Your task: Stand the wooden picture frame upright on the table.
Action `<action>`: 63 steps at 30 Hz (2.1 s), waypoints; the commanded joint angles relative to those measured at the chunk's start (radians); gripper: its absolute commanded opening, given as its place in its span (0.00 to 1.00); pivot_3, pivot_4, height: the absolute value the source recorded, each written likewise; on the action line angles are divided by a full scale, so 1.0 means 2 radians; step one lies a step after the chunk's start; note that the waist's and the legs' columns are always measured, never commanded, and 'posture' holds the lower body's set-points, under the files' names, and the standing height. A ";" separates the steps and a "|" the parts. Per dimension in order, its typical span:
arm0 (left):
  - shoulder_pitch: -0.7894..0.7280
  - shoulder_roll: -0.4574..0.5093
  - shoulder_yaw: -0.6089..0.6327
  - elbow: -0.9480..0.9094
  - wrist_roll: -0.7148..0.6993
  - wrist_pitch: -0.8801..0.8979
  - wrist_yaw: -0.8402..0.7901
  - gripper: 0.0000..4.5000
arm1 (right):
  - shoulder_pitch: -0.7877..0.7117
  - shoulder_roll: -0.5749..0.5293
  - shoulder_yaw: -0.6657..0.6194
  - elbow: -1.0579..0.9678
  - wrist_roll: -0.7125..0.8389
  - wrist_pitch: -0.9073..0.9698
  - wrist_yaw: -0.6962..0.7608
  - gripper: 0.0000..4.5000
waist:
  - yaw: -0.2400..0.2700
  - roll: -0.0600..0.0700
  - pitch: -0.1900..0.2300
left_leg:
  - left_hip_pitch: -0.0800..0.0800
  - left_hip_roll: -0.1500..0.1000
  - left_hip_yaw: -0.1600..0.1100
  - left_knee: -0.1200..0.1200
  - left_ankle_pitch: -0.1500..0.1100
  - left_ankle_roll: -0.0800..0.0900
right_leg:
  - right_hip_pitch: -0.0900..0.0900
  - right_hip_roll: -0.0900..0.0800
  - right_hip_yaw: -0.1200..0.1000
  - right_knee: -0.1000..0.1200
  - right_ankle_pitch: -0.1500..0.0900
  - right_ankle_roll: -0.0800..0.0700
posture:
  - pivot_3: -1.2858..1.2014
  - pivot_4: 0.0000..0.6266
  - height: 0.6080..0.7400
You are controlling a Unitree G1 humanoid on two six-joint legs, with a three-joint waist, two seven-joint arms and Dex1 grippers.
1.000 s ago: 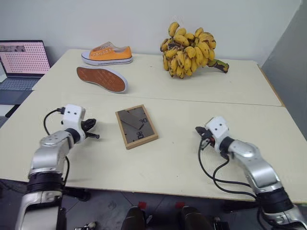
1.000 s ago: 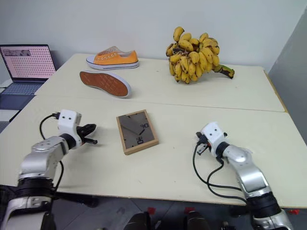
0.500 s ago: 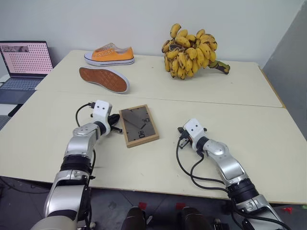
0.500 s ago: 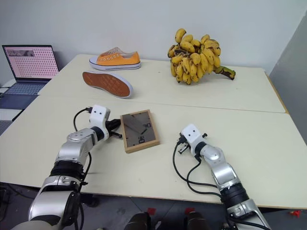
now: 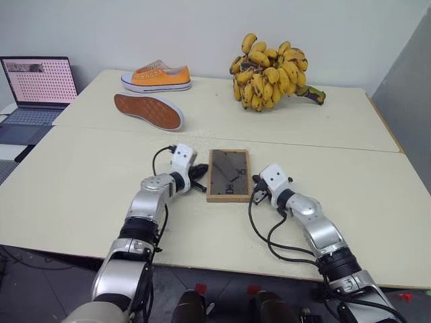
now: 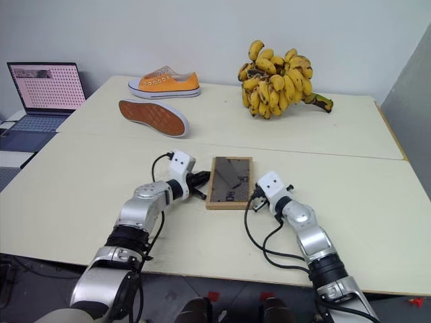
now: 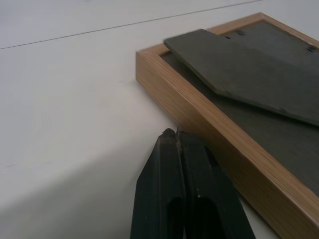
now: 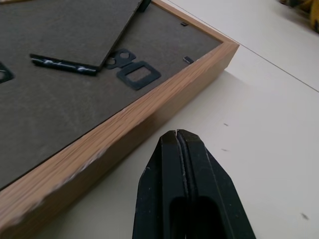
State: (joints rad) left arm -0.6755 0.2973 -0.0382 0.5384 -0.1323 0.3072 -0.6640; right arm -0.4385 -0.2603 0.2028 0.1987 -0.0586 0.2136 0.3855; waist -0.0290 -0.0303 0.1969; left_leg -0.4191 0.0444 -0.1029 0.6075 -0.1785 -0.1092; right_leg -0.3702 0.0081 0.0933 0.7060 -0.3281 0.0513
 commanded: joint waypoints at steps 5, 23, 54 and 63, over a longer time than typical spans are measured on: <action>0.011 -0.010 -0.027 -0.039 -0.001 0.036 -0.029 0.00 | 0.061 -0.034 -0.030 -0.127 0.007 0.048 0.011 0.00 | -0.001 0.000 0.000 | 0.000 0.000 0.000 0.000 0.000 0.000 | 0.000 0.000 0.000 0.000 0.000 0.000 | 0.52 0.24 1.00; -0.077 0.176 -0.020 -0.080 -0.179 0.433 -0.284 0.31 | 0.134 -0.143 -0.084 -0.195 0.009 0.055 0.059 0.00 | -0.014 0.000 0.000 | 0.000 0.000 0.000 0.000 0.000 0.000 | -0.001 0.001 0.000 0.000 -0.002 0.002 | 0.52 0.24 1.00; -0.196 0.083 -0.054 0.195 -0.086 0.384 -0.245 0.85 | 0.045 -0.022 0.021 -0.103 -0.065 0.022 0.005 0.00 | -0.016 0.000 0.000 | 0.000 0.001 0.000 0.000 0.000 0.000 | -0.002 0.001 0.000 0.002 0.000 0.000 | 0.52 0.24 1.00; -0.198 0.062 -0.045 0.192 -0.089 0.391 -0.252 0.85 | 0.036 0.007 0.026 -0.105 -0.060 0.033 -0.005 0.00 | -0.015 0.000 0.000 | 0.000 0.001 0.000 0.000 0.000 0.000 | -0.002 0.001 0.001 0.002 -0.001 0.000 | 0.52 0.24 1.00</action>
State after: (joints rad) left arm -1.0678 0.4406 -0.1212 0.9128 -0.3148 1.0678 -1.1678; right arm -0.3425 -0.2587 0.2578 0.0082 -0.1815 0.2825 0.3864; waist -0.0598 -0.0293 0.1975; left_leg -0.4193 0.0457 -0.1027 0.6067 -0.1785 -0.1092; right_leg -0.3733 0.0103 0.0944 0.7098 -0.3292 0.0512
